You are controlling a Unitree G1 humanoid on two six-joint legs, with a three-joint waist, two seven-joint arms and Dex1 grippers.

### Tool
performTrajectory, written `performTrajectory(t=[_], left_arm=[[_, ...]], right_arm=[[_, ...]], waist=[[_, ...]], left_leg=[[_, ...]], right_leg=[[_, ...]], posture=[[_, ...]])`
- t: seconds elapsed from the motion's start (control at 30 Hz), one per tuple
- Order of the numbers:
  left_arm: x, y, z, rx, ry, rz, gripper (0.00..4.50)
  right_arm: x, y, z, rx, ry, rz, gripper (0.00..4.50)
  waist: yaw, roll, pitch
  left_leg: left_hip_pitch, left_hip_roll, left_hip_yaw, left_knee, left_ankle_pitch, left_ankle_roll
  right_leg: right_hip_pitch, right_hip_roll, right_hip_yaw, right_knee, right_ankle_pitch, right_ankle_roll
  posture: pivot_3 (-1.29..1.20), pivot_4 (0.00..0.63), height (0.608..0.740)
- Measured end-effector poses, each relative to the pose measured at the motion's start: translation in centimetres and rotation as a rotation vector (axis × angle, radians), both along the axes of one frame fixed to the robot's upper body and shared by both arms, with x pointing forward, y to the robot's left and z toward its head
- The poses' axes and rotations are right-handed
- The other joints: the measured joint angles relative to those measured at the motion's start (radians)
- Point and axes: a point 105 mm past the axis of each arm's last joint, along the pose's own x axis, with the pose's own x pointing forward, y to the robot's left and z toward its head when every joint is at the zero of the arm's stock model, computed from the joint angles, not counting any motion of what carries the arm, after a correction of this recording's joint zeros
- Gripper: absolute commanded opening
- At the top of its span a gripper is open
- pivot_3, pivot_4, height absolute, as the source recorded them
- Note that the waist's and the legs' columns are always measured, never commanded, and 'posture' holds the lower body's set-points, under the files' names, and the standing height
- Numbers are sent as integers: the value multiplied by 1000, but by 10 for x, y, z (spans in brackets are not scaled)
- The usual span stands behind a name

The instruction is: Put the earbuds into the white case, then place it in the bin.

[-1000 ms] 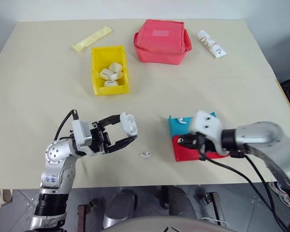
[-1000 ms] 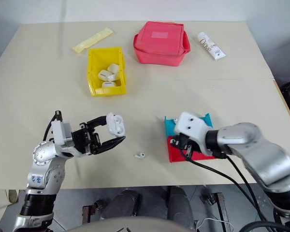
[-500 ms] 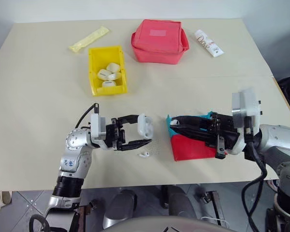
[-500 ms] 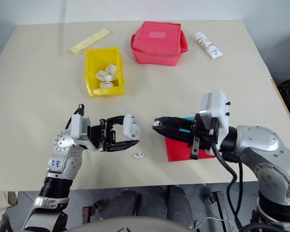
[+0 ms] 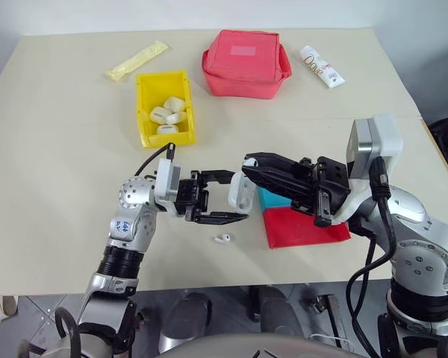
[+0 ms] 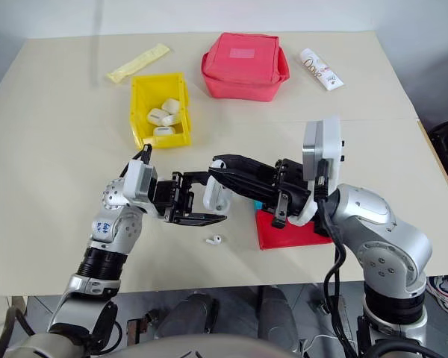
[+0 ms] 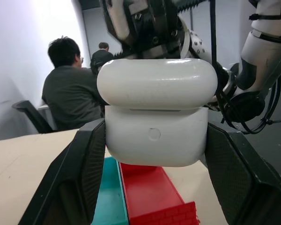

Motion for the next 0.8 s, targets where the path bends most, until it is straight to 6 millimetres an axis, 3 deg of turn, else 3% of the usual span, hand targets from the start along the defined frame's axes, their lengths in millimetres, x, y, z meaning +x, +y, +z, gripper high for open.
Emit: performTrajectory(t=[0.33, 0.8], left_arm=[[12, -6, 1, -14, -21, -4, 2782], [13, -10, 7, -38, -10, -24, 2782]], right_arm=[[1, -2, -7, 60, 141, -30, 343], [15, -4, -19, 133, 142, -90, 343]], waist=[[-11, 0, 0], [-15, 0, 0]], left_leg=[[0, 0, -1, 0, 0, 0], [0, 0, -1, 0, 0, 0]], right_leg=[[0, 0, 0, 0, 0, 0], [0, 0, 0, 0, 0, 0]], posture=[[0, 150, 740], [0, 150, 740]])
